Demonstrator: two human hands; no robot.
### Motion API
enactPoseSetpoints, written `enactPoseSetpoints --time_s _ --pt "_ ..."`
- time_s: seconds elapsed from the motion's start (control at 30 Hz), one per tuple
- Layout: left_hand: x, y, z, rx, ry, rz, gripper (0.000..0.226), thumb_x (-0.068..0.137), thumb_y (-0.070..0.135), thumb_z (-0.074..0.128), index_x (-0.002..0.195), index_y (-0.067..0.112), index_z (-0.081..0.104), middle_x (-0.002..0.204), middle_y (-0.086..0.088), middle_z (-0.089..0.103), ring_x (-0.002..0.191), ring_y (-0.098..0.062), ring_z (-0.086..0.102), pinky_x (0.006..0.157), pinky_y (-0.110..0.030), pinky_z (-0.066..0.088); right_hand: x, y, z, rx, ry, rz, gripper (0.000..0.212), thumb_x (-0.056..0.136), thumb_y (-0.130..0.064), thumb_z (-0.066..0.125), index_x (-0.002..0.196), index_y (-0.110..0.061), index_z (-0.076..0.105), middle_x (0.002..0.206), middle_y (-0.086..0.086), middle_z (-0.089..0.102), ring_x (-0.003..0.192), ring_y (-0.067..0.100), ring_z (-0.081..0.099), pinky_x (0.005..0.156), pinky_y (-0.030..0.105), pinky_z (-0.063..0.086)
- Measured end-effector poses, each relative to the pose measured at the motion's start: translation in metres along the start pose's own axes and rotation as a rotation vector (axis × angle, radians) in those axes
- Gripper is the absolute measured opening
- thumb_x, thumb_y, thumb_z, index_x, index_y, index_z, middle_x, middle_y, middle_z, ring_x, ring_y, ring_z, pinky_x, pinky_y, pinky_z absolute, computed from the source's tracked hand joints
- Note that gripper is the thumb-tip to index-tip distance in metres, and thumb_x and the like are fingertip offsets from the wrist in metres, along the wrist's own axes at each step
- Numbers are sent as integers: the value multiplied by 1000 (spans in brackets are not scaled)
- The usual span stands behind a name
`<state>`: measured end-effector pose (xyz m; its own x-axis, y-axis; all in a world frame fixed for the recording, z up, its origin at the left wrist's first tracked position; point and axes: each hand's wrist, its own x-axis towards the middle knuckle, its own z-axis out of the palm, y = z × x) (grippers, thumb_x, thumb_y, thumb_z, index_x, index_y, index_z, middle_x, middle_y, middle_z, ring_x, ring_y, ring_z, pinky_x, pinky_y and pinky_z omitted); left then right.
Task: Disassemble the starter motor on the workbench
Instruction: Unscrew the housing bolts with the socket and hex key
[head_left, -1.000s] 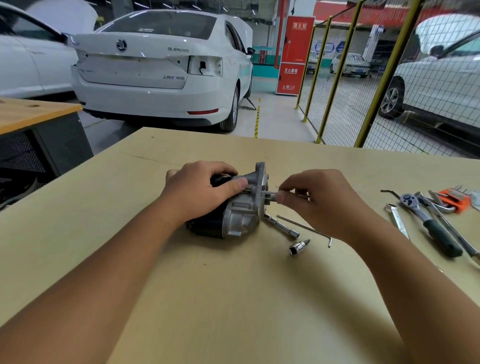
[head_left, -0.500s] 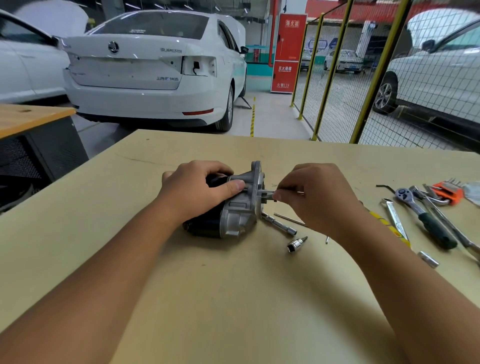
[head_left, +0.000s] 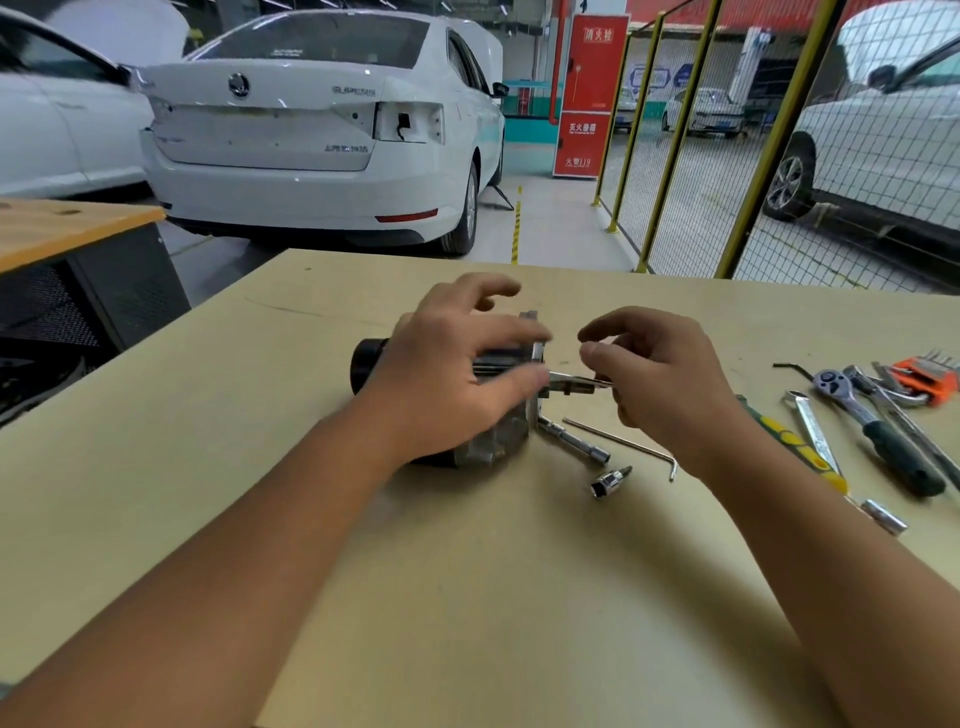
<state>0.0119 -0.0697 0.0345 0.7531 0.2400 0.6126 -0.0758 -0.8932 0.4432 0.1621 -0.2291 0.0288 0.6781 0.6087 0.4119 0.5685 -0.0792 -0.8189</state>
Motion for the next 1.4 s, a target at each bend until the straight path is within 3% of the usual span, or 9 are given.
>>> enactPoseSetpoints --time_s 0.1,0.23,0.37,0.63,0.87,1.0,1.1,1.23,1.4 --pt "0 13 13 145 -125 -30 28 89 53 58 109 46 76 160 8 35 136 -19 40 105 -55 38 -1 0 -1 16 -3 -14 18 77 -37 61 89 -32 73 61 -8 64 50 10 53 59 31 41" --pt "4 21 17 205 -121 -76 20 95 44 60 106 43 76 160 9 37 135 -20 43 101 -51 37 0 -4 -3 69 -25 4 18 77 -31 62 89 -27 75 59 -9 61 49 9 50 56 28 38" --pt "6 22 15 199 -109 -110 14 95 36 66 103 40 77 157 13 40 127 -18 50 101 -51 40 2 -9 -16 355 -190 222 24 79 -28 68 89 -6 75 69 10 61 52 21 49 50 35 47" --pt "4 7 11 158 -25 -145 13 96 31 68 101 35 80 148 13 50 122 -15 55 102 -52 40 8 9 -63 184 -573 341 26 88 -27 70 87 -1 75 82 21 69 52 21 50 48 30 43" --pt "3 -3 3 6 8 -105 22 94 39 58 106 34 76 139 10 55 122 -13 58 106 -55 44 9 18 -47 69 -535 124 12 93 -7 67 95 -12 78 71 12 67 48 21 45 49 31 40" --pt "2 -28 -24 152 17 -271 45 89 55 51 134 48 53 133 12 59 122 -20 56 102 -53 48 9 19 -43 195 -511 231 17 99 -14 61 97 -7 77 59 0 35 50 16 26 47 27 30" --pt "-1 -49 -32 188 -131 -415 58 78 79 43 124 50 63 126 17 67 124 -18 58 103 -48 47 6 13 -35 215 -563 314 31 100 -31 59 92 -4 73 65 -1 25 53 14 20 46 26 26" --pt "-1 -54 -26 56 -106 -430 57 73 81 48 106 44 76 103 25 73 107 -7 64 98 -41 53 0 6 -21 174 -545 345 42 104 -38 51 79 -6 64 61 -4 29 52 16 22 47 27 25" --pt "-1 -54 -27 67 -83 -445 52 68 84 53 99 49 76 97 27 73 104 -6 66 94 -42 55 0 3 -12 -351 -270 -29 25 96 -31 64 73 -27 70 64 -9 64 53 8 50 57 29 40"
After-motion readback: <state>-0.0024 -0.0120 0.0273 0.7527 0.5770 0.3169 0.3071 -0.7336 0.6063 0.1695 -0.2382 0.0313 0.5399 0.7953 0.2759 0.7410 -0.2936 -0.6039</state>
